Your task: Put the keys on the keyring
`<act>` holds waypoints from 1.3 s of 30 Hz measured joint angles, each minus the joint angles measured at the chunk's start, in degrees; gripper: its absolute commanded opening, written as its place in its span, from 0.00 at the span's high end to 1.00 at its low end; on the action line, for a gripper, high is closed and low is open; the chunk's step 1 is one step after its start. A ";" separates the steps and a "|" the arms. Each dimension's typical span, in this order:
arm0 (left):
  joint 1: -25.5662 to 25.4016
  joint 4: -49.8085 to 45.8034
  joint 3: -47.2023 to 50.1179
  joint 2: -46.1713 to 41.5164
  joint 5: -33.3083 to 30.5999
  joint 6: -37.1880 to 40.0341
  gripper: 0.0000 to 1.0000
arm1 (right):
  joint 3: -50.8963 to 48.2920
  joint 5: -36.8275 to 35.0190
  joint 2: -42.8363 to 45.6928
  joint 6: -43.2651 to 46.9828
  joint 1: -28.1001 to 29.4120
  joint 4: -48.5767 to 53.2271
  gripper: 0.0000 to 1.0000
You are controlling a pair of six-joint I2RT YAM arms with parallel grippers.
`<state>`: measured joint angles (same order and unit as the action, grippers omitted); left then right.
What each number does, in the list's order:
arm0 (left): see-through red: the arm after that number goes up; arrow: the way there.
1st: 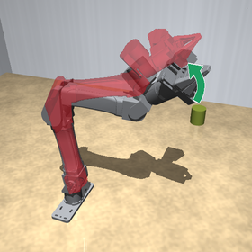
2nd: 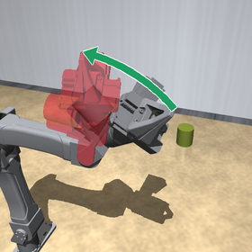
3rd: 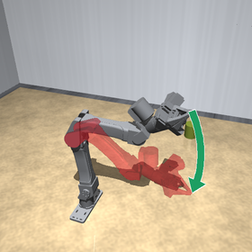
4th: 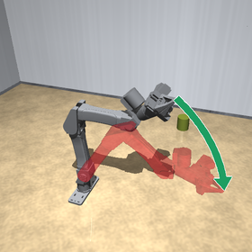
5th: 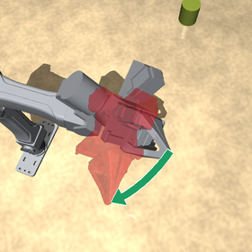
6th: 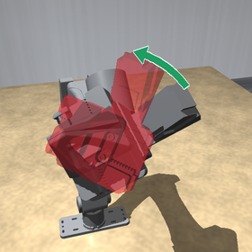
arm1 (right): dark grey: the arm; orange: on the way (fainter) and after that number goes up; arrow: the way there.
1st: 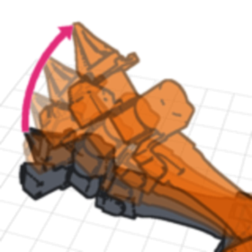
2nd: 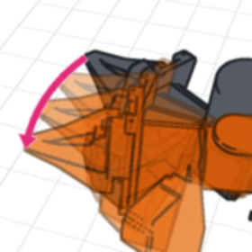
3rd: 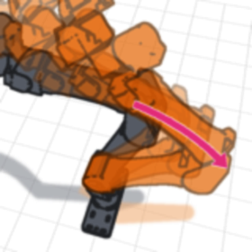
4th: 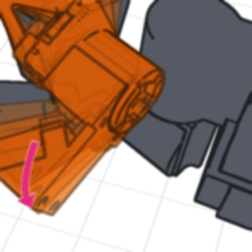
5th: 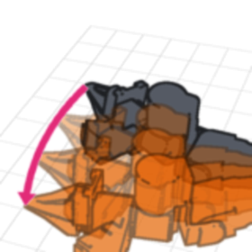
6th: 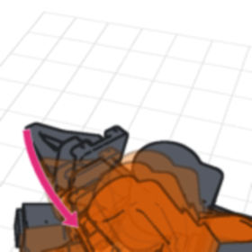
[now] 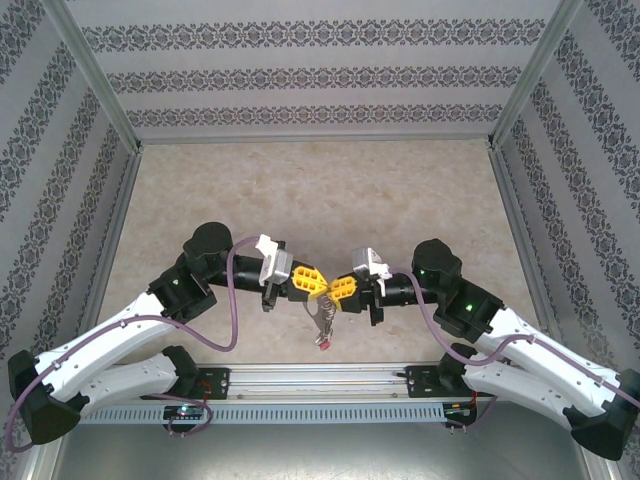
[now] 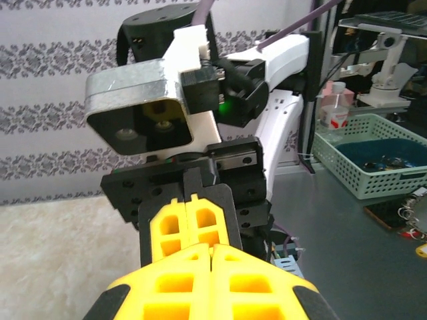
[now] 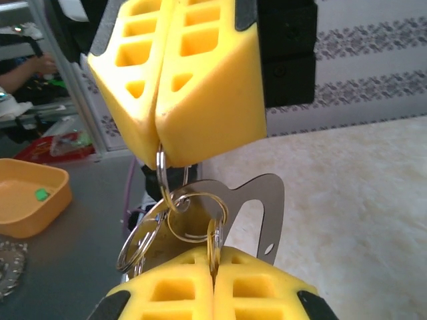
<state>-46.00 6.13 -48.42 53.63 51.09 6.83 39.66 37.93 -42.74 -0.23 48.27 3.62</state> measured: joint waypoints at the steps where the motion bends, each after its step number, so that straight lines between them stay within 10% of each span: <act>1: 0.00 -0.33 0.00 0.00 -0.72 0.22 1.00 | 0.26 -1.33 0.26 0.57 0.00 0.94 1.00; 13: 0.00 -0.70 2.75 0.42 -10.40 0.63 1.00 | 2.97 -14.53 1.22 5.38 -0.02 7.15 1.00; 24: 0.37 2.82 7.48 1.31 -18.05 -1.25 0.56 | 9.64 -22.38 -8.00 8.46 -0.07 15.54 1.00; 39: 0.37 4.17 20.28 -12.83 -46.49 -9.92 0.32 | 26.29 -29.75 -28.68 8.76 -0.55 25.53 1.00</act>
<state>-45.63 10.31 -28.14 40.80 4.60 -3.09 65.95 8.19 -71.42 8.54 47.72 29.15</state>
